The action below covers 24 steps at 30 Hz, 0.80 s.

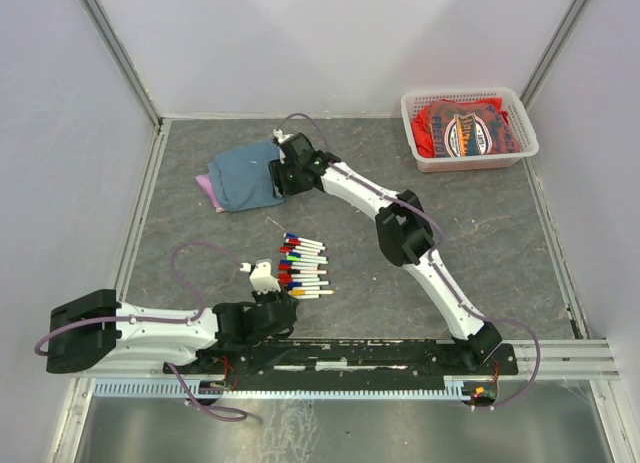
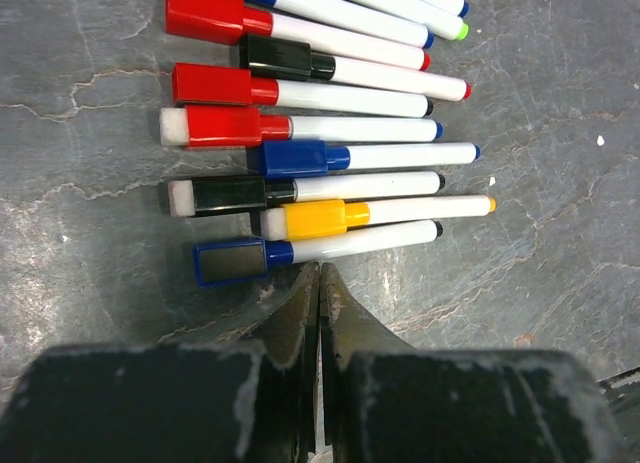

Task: Open the pen caps
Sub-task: Adjust the pen at the center of the board.

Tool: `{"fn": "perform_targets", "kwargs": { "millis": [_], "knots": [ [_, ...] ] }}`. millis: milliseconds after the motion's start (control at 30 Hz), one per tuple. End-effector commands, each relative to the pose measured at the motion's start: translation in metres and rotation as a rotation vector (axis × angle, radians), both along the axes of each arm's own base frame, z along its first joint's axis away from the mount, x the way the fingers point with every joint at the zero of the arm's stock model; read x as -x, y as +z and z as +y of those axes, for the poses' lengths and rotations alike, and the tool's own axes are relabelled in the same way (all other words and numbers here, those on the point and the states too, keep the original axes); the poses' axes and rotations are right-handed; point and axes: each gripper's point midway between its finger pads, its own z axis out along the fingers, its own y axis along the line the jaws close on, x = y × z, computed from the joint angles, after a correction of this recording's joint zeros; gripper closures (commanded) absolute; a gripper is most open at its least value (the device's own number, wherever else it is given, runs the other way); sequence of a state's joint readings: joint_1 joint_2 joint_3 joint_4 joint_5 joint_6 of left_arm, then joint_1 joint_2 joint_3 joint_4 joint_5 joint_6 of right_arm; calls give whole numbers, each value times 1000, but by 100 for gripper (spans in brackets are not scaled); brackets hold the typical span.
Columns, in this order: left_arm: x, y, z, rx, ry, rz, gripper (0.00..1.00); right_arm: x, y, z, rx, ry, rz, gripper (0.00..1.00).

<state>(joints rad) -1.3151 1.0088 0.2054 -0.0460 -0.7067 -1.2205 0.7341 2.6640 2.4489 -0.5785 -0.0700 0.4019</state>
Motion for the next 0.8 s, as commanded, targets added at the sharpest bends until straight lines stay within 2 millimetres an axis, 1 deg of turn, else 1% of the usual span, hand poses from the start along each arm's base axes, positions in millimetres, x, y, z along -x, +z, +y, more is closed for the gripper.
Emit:
{"fn": "perform_targets", "kwargs": {
  "millis": [0, 67, 167, 300, 433, 600, 767],
  "knots": [
    [-3, -5, 12, -40, 46, -8, 97, -16, 92, -18, -78, -41, -197, 34],
    [-3, -5, 11, -46, 45, -9, 97, -9, 102, -30, -60, -42, -217, 34],
    [-3, -7, 12, -54, 47, -5, 97, 4, 112, -46, -40, -42, -228, 33],
    [-3, -8, 11, -64, 51, -2, 97, 25, 97, -63, -11, -40, -189, 34],
    [-4, -10, 9, -78, 47, 1, 97, 48, 71, -73, 4, -37, -125, 36],
    [-4, -12, 6, -91, 38, 6, 97, 71, 38, -74, 45, -34, -81, 42],
    [-4, -15, 7, -105, 39, 7, 97, 84, 18, -72, 58, -58, -60, 46]
  ]
}}
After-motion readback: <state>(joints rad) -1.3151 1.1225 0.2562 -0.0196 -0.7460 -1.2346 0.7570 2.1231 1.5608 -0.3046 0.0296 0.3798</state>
